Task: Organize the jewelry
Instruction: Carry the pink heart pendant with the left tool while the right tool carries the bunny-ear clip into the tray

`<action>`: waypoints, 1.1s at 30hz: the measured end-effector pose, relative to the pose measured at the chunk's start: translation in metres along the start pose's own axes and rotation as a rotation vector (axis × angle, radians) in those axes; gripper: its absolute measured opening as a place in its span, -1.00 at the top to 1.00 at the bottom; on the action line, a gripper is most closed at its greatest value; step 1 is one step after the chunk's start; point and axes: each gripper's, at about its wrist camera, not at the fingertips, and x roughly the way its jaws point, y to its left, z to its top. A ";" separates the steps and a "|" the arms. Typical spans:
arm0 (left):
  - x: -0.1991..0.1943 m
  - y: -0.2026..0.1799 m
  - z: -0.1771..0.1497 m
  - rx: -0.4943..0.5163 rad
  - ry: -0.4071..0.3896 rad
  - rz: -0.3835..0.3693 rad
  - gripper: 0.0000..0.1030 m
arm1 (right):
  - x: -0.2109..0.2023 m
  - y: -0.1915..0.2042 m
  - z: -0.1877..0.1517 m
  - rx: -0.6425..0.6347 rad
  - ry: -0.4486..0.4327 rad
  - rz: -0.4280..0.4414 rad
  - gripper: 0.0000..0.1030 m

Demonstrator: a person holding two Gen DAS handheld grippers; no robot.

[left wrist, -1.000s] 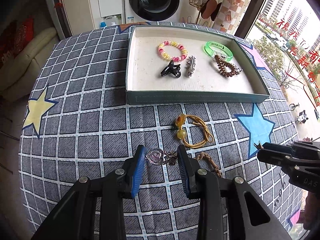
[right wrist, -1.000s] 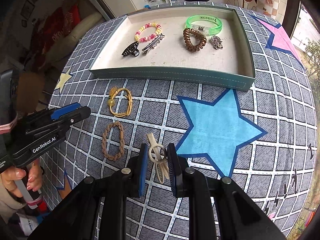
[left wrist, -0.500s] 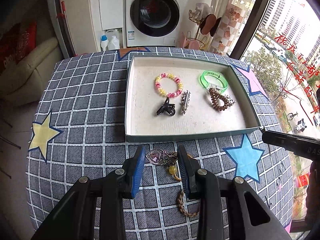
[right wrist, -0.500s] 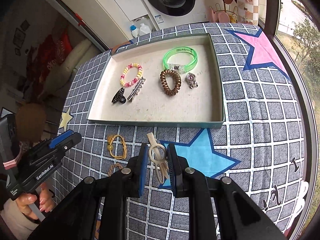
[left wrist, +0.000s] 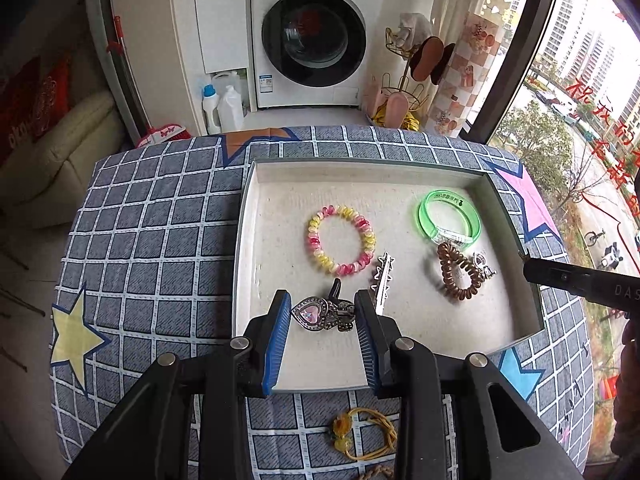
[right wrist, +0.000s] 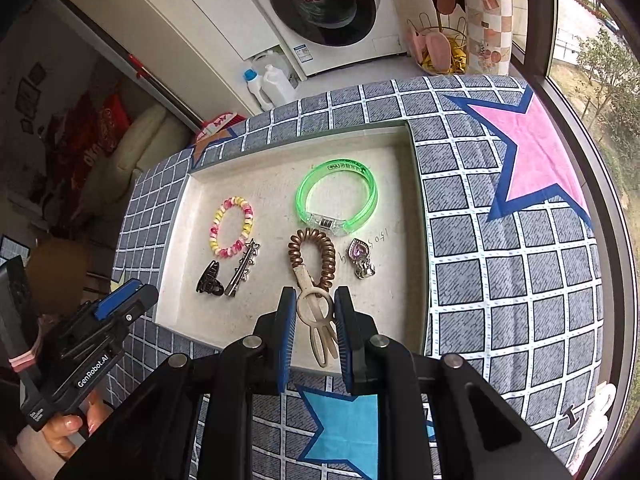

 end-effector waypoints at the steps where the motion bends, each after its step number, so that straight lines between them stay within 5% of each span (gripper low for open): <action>1: 0.004 0.001 0.003 -0.005 0.002 0.004 0.12 | 0.003 -0.001 0.004 -0.002 0.001 -0.003 0.59; 17: 0.060 0.005 0.013 -0.024 0.064 0.073 0.12 | 0.049 -0.016 0.023 -0.013 0.050 -0.078 0.59; 33: 0.069 0.000 0.006 0.023 0.095 0.125 0.11 | 0.060 -0.018 0.020 -0.023 0.074 -0.088 0.57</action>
